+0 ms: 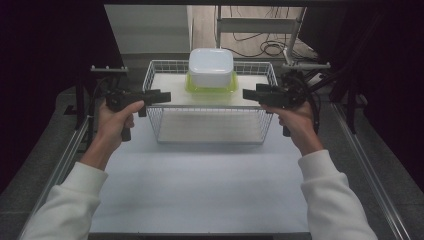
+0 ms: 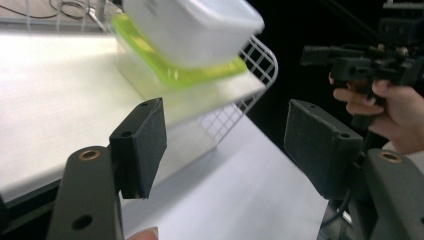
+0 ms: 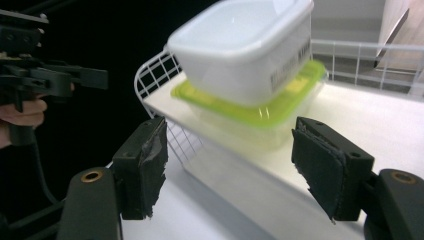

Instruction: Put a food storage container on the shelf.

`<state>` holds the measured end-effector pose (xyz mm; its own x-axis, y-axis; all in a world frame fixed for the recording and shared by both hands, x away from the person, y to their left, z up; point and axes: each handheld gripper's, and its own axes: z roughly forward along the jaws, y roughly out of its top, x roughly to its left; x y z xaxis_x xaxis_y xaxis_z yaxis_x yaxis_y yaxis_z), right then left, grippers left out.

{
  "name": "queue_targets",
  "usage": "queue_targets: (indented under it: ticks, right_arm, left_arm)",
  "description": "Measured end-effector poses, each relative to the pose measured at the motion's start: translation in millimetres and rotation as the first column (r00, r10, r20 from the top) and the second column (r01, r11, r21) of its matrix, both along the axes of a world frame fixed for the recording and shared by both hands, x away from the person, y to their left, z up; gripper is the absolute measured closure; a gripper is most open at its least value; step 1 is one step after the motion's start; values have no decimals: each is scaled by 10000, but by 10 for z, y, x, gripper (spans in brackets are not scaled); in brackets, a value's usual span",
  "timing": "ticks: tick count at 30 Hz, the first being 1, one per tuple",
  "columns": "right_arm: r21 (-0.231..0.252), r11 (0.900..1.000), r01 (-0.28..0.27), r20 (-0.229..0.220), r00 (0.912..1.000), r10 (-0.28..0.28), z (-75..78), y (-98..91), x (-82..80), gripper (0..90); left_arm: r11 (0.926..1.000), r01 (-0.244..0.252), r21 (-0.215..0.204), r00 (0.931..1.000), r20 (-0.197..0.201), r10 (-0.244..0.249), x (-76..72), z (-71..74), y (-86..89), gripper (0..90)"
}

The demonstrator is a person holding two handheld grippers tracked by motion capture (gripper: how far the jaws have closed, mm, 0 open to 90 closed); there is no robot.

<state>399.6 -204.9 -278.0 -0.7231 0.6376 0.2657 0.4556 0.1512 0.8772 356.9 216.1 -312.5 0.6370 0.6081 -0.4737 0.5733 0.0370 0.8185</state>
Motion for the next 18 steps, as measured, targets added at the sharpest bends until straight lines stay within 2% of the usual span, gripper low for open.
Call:
queue_targets:
  ticks: [3, 7, 11, 13, 18]
  right_arm:
    - [-116, 9998, -135, 79, 9999, 136, -127, -66, -129, 296]
    - [-71, 9996, -272, 19, 9996, 272, -337, -154, -312, 295]
    - [-16, 9990, -447, -65, 9990, 447, -558, -243, -516, 294]
    - [-257, 9987, -433, -70, 9990, 432, -697, -278, -614, 293]
    - [-640, 9972, -375, -435, 9984, 348, -1053, -349, -800, 291]
  left_arm:
    - [9994, 18, 353, 9999, 104, -22, -149, -138, -16, 323]
    - [9981, 26, 616, 10000, 33, -28, -320, -381, 12, 321]
    - [9957, -21, 926, 9994, -332, 52, -462, -647, 44, 321]
    - [9949, -15, 1009, 9989, -472, 63, -533, -776, 49, 321]
    - [9914, 8, 1312, 9963, -857, 105, -670, -1111, 12, 317]
